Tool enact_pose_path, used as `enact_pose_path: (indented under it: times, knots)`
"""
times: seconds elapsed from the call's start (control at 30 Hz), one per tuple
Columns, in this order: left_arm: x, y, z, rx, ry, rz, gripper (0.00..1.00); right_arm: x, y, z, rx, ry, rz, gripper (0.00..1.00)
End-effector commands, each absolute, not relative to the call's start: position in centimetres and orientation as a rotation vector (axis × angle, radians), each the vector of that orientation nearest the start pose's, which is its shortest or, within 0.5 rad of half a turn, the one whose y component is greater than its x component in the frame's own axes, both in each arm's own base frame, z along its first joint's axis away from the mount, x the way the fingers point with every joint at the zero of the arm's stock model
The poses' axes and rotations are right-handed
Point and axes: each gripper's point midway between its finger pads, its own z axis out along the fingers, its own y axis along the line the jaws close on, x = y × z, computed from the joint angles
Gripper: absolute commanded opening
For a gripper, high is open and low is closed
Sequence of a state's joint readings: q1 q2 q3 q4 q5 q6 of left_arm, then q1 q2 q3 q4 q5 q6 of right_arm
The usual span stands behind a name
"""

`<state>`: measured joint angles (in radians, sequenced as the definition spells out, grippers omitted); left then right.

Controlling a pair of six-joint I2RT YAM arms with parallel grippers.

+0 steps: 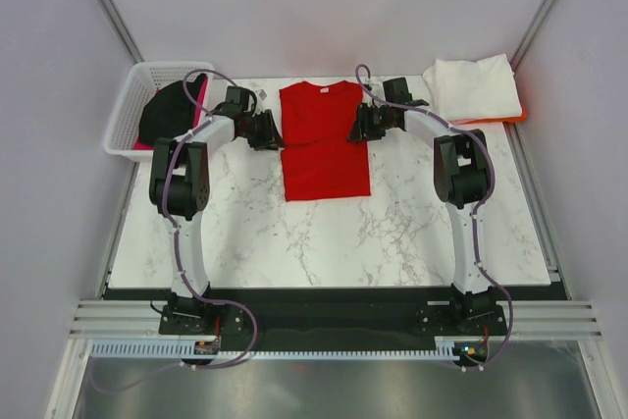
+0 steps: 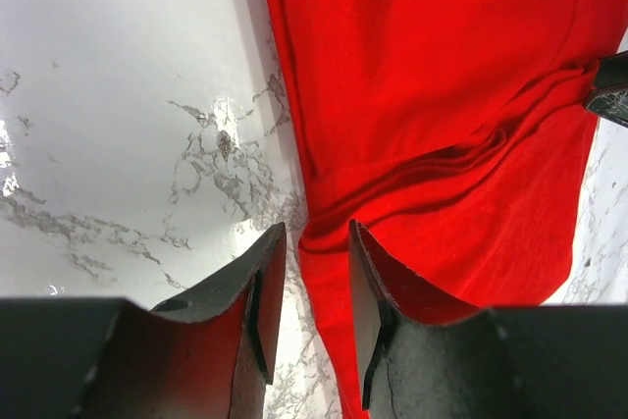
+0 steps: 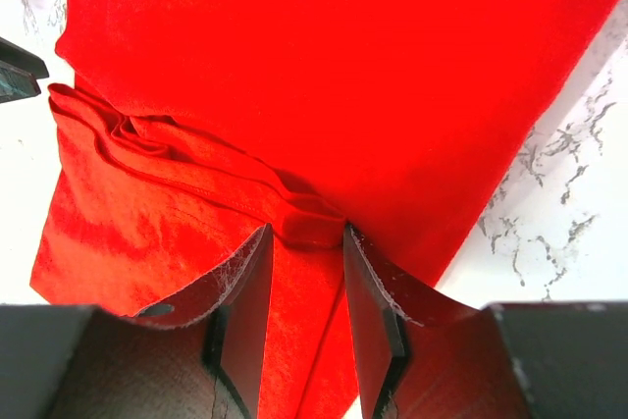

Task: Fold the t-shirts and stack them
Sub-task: Fold the tshirt

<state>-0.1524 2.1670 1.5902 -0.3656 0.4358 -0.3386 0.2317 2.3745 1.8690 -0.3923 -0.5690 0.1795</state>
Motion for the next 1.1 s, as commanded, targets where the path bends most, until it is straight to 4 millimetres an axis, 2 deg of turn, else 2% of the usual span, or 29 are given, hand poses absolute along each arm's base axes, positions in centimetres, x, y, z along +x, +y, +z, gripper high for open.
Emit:
enact_pose_path:
  times: [0.0, 0.13, 0.27, 0.57, 0.8, 0.97, 1.07]
  knots:
    - [49.3, -16.0, 3.8, 0.012, 2.534, -0.719, 0.40, 53.8, 22.3, 5.6, -0.349, 2.369, 0.835, 0.43]
    - [48.9, -16.2, 3.2, 0.018, 2.548, -0.734, 0.38, 54.0, 22.1, 6.2, -0.353, 2.356, 0.833, 0.42]
    - [48.4, -16.5, 2.4, 0.032, 2.568, -0.743, 0.31, 54.2, 22.0, 6.2, -0.356, 2.352, 0.828, 0.42]
    - [47.8, -17.0, 2.1, 0.045, 2.578, -0.784, 0.11, 53.9, 22.0, 4.6, -0.370, 2.380, 0.836, 0.44]
    - [48.1, -17.4, 2.5, 0.062, 2.558, -0.813, 0.03, 53.0, 23.2, 4.0, -0.420, 2.386, 0.889, 0.41]
    - [48.3, -17.7, 3.0, 0.078, 2.542, -0.829, 0.02, 52.6, 23.3, 3.3, -0.437, 2.403, 0.866, 0.33]
    - [48.0, -17.9, 3.2, 0.092, 2.537, -0.844, 0.02, 52.6, 23.2, 3.0, -0.450, 2.407, 0.860, 0.14]
